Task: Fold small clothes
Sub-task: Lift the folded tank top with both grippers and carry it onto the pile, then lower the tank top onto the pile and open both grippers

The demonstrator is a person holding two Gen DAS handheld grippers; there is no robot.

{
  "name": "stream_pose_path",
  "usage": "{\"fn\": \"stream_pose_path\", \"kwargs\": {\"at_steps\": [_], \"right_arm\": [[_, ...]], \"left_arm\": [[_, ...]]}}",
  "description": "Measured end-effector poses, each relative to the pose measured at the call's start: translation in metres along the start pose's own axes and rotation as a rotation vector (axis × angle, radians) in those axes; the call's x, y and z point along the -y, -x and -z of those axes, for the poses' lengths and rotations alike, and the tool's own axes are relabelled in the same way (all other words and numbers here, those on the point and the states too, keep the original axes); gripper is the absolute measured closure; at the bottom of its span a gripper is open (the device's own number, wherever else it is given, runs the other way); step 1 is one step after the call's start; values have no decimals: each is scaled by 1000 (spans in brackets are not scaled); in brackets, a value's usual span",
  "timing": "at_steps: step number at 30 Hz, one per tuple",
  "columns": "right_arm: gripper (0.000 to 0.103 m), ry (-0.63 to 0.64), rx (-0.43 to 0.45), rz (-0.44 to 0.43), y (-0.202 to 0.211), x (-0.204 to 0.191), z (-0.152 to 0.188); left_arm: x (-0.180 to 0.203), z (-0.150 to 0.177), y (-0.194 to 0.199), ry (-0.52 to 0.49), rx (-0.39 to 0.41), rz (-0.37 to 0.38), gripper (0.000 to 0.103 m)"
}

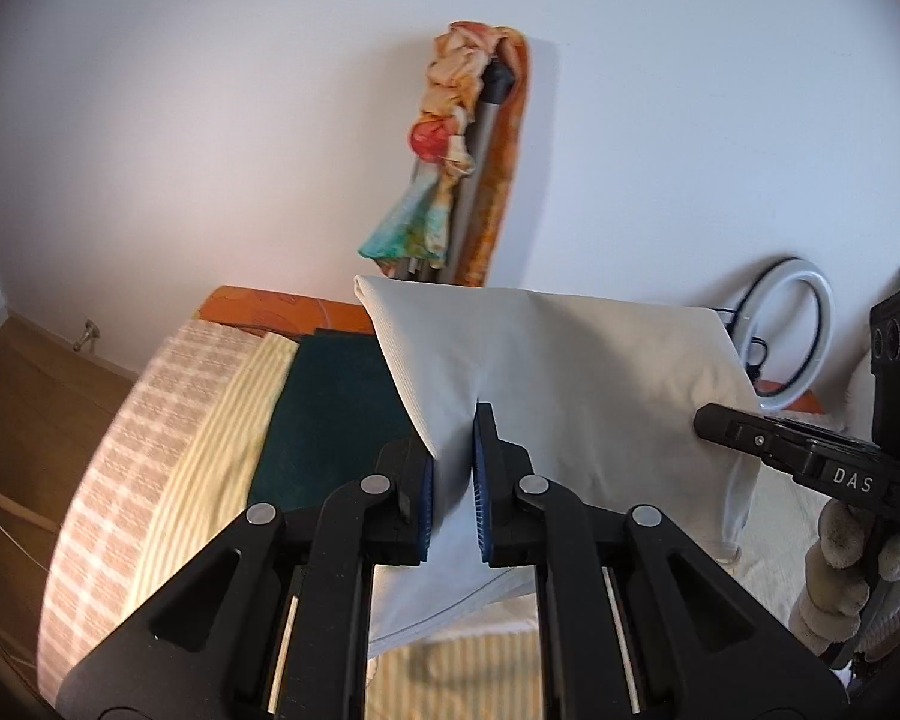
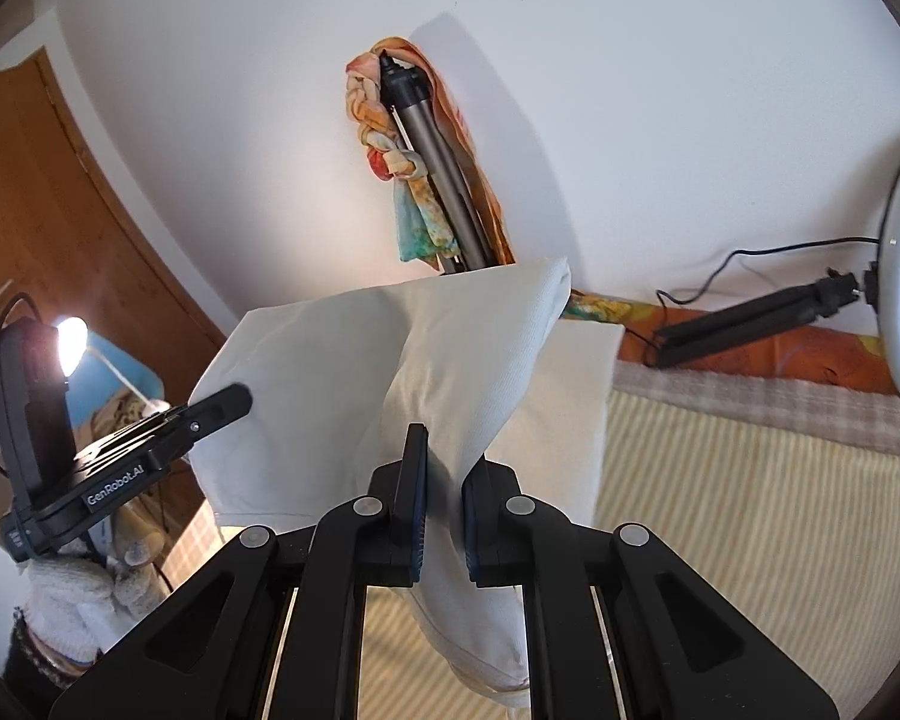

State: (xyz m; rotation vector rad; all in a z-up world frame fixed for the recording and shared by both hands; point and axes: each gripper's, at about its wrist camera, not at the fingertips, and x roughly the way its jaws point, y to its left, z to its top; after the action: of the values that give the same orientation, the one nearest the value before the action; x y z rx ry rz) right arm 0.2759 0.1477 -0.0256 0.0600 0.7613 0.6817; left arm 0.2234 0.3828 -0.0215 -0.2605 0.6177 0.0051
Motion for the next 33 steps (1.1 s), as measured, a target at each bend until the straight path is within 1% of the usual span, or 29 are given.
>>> {"fn": "stream_pose_path", "kwargs": {"at_steps": [4,10,14,18,19,20,21,22,23,25,31,33], "right_arm": [[95,-2,-10,21,-34,-1,-10],[95,-17,-50,48,-77,3,-10],[95,-16,-71,68,-92,6,-6],[95,-15,-98,96,-100,11,-5],[95,-14,-107,102,-100,11,-4],[91,-12,-117,103,-101,11,-4],[91,-9,-125,105,-101,11,-5],[91,-1,-130,121,-101,11,-6],[88,6,-128,145,-100,10,-6],[83,24,-118,162,-95,8,-7],[83,58,-99,174,-67,1,-12],[83,56,-98,166,-56,-2,-13]], "left_arm": [[-18,-11,-30,-8,-18,-40,94],[-35,-8,-72,-15,-56,-80,94],[-42,-5,-89,-22,-77,-117,94],[-45,-1,-98,-35,-95,-176,94],[-45,-1,-99,-38,-105,-188,93],[-44,-1,-99,-44,-110,-200,93],[-43,-1,-98,-56,-107,-220,93],[-42,-1,-96,-67,-97,-246,93],[-41,-2,-93,-68,-92,-259,93],[-42,-3,-85,-52,-81,-253,93],[-36,-2,-55,-37,-58,-254,93],[-30,-1,-43,-36,-48,-252,93]]}}
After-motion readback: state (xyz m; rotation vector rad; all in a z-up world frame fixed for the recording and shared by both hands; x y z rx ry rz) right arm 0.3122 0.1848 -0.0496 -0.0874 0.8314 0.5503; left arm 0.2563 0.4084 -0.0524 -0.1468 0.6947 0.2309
